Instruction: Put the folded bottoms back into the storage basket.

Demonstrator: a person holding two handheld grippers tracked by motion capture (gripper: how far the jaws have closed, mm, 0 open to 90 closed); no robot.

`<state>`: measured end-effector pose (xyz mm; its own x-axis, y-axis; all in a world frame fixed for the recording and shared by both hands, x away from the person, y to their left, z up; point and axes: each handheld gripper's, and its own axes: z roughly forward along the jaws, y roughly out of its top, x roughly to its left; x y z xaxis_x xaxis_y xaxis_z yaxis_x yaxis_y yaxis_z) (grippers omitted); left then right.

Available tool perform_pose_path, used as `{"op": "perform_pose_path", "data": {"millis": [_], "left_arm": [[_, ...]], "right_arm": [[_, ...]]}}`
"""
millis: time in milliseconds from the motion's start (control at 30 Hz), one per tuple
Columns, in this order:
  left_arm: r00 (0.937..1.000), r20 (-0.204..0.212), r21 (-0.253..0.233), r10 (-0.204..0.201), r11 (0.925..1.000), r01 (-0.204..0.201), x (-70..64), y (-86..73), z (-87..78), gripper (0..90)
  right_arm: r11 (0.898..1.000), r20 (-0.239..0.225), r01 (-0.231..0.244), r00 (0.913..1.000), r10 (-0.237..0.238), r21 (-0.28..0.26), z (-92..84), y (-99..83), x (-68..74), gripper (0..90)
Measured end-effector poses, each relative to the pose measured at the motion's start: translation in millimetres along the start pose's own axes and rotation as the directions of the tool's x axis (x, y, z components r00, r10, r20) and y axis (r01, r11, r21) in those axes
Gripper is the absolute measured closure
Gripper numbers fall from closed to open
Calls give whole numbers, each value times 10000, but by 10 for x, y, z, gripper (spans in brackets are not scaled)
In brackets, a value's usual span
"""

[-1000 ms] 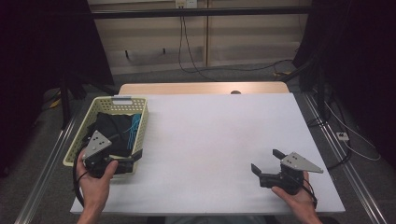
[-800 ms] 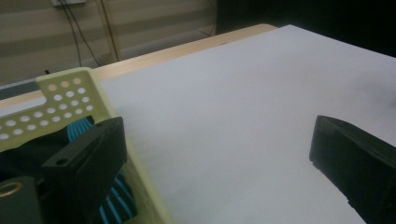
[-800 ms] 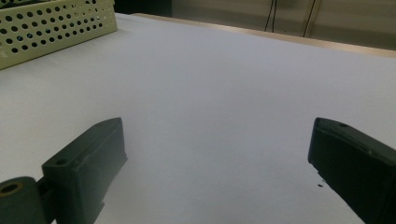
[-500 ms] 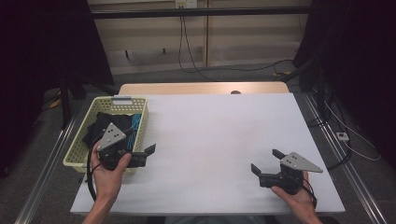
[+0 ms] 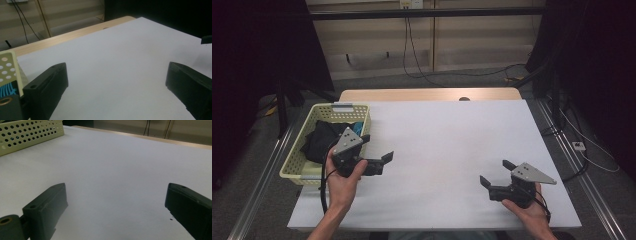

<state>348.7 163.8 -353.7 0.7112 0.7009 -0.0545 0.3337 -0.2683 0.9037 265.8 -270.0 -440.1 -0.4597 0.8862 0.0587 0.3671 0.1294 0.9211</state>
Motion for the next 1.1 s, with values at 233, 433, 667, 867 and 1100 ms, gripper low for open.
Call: {"op": "perform_pose_path", "data": {"millis": [233, 433, 667, 867, 1100], "left_arm": [[9989, 473, -32, 66, 10000, -65, -96, 20, 171, 45], [9985, 524, 88, 151, 9998, -156, -187, 5, 269, 45], [9966, 727, 281, 379, 9988, -400, -318, -122, 328, 44], [9963, 758, 558, 408, 9974, -451, -335, -274, 361, 44], [9976, 686, 725, 70, 9973, -120, -322, -433, 349, 44]], "right_arm": [[10000, -47, 27, 10000, -27, 22, 1, -4, -8, 38], [10000, -61, 57, 10000, -57, -9, -1, 1, -3, 39], [9999, -67, 128, 9999, -128, -7, 2, 3, 9, 39], [9998, -46, 196, 9998, -197, -31, -7, 1, 13, 39], [9999, -13, 169, 9999, -169, -13, -13, -3, 14, 39]]}}
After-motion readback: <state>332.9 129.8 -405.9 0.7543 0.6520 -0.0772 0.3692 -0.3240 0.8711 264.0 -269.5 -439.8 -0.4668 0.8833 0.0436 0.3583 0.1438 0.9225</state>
